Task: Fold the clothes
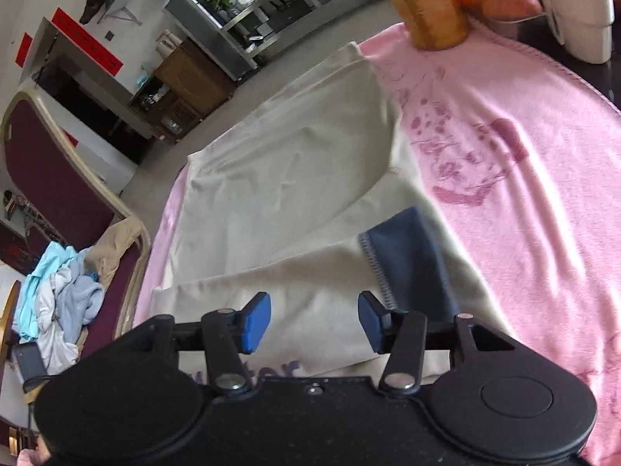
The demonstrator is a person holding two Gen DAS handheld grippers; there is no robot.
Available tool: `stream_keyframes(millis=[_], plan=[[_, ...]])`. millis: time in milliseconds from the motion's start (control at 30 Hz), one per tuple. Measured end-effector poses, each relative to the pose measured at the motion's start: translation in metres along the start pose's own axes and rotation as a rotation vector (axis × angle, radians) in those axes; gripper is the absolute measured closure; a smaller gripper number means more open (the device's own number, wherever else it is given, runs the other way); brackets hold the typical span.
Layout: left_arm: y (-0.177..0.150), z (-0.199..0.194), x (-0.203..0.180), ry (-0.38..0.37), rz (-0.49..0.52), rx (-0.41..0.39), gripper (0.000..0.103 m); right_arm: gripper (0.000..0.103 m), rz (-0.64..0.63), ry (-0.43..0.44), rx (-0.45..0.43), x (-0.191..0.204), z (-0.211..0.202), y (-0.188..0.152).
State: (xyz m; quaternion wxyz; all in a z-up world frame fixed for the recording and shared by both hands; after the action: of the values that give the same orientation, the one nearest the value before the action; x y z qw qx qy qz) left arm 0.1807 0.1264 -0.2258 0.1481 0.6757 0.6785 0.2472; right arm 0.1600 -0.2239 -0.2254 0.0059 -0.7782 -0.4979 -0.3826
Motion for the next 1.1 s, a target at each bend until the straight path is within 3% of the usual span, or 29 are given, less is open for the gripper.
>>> stream_keyframes(millis=[67, 100, 200, 300, 400, 467, 500, 567, 667, 767, 900, 1100], plan=[[-0.001, -0.006, 0.004, -0.001, -0.019, -0.013, 0.09, 0.069, -0.014, -0.051, 0.01, -0.006, 0.005, -0.001], [-0.001, -0.01, 0.004, -0.034, -0.032, -0.026, 0.09, 0.082, -0.023, -0.085, 0.028, -0.011, 0.009, -0.003], [-0.014, -0.009, -0.004, -0.042, 0.036, 0.015, 0.09, 0.102, -0.045, -0.189, 0.065, -0.026, 0.023, -0.006], [-0.028, -0.007, -0.013, -0.038, 0.119, 0.067, 0.089, 0.103, -0.07, -0.26, 0.028, -0.032, 0.016, -0.002], [-0.031, -0.012, -0.009, 0.004, 0.147, 0.055, 0.087, 0.103, -0.107, -0.363, -0.029, -0.04, 0.008, 0.002], [-0.03, -0.018, -0.004, 0.007, 0.126, 0.034, 0.095, 0.102, -0.066, -0.372, -0.045, -0.045, 0.001, 0.007], [-0.025, -0.024, -0.003, -0.026, 0.106, 0.002, 0.095, 0.096, -0.047, -0.357, -0.051, -0.045, -0.002, 0.008], [-0.011, -0.038, -0.015, -0.15, 0.09, -0.084, 0.094, 0.096, -0.015, -0.249, -0.054, -0.037, -0.008, 0.009], [0.006, -0.048, -0.056, -0.277, 0.153, -0.146, 0.093, 0.095, 0.003, -0.036, 0.007, -0.007, -0.001, 0.002], [0.01, -0.044, -0.097, -0.349, 0.223, -0.174, 0.094, 0.094, -0.12, 0.048, 0.063, 0.024, 0.015, -0.012], [0.001, -0.025, -0.136, -0.403, 0.295, -0.163, 0.095, 0.091, -0.285, 0.029, 0.09, 0.039, 0.031, -0.033], [-0.028, -0.026, -0.149, -0.36, 0.466, -0.139, 0.099, 0.09, -0.501, -0.061, 0.119, 0.045, 0.047, -0.061]])
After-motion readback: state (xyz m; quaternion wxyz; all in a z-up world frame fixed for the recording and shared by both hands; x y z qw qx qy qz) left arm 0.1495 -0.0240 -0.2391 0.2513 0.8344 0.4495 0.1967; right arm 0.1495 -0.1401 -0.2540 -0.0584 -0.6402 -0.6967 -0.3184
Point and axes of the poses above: each gripper's, at about its wrist camera, not at the fingertips, and z roughly the way its jaws point, x to its left, y to its top, the point moved 9 cm from there along z, roughly the way its jaws point, and after that the axes turned 8 degrees about z, right-handed, at the moved point
